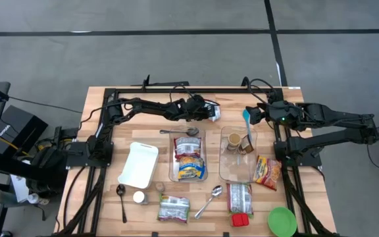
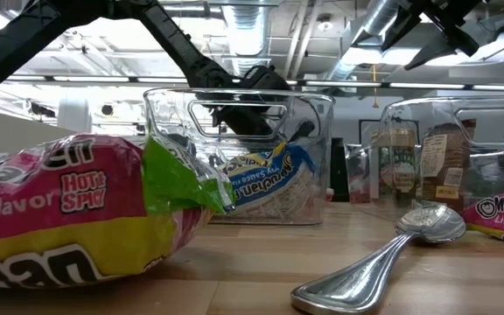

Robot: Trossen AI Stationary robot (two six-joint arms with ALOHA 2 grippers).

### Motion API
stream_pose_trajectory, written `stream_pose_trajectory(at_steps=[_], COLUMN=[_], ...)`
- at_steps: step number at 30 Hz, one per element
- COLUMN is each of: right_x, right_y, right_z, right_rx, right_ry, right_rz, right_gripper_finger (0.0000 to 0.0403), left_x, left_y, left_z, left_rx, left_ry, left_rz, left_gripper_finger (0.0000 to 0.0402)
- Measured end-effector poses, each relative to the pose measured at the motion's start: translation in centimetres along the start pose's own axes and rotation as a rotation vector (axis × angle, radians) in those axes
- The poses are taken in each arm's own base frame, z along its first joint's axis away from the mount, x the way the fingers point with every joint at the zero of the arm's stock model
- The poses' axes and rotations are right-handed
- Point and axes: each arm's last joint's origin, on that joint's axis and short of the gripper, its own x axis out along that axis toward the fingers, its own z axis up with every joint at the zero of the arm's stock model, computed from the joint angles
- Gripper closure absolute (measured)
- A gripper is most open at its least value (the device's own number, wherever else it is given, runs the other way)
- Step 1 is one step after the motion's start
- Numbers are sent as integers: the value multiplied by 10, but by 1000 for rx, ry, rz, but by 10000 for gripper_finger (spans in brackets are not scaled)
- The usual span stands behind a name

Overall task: Pick & Place Food Item
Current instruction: Put the orange noodle pack into the left transparent bin

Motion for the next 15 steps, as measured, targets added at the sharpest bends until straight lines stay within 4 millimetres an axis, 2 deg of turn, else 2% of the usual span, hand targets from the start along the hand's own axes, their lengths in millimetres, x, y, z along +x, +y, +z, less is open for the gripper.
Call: stream_pose_trajectory(at_steps=[3,10,15], right_x=[0,0,0], right_y=[0,0,0], right_z=[0,0,0], right_rx=[0,0,-2], right_ry=[0,0,2], right_rz=[0,0,-2], right_gripper_finger=[98,98,98], left_x=[0,-1,-13], left_y=[-5,-8,-21], left_z=[-3,-3,4], left_rx=[28,31,36], left_ry=[-7,-14,-25], left_rz=[-35,-56,-116], left_gripper_finger=[397,396,400])
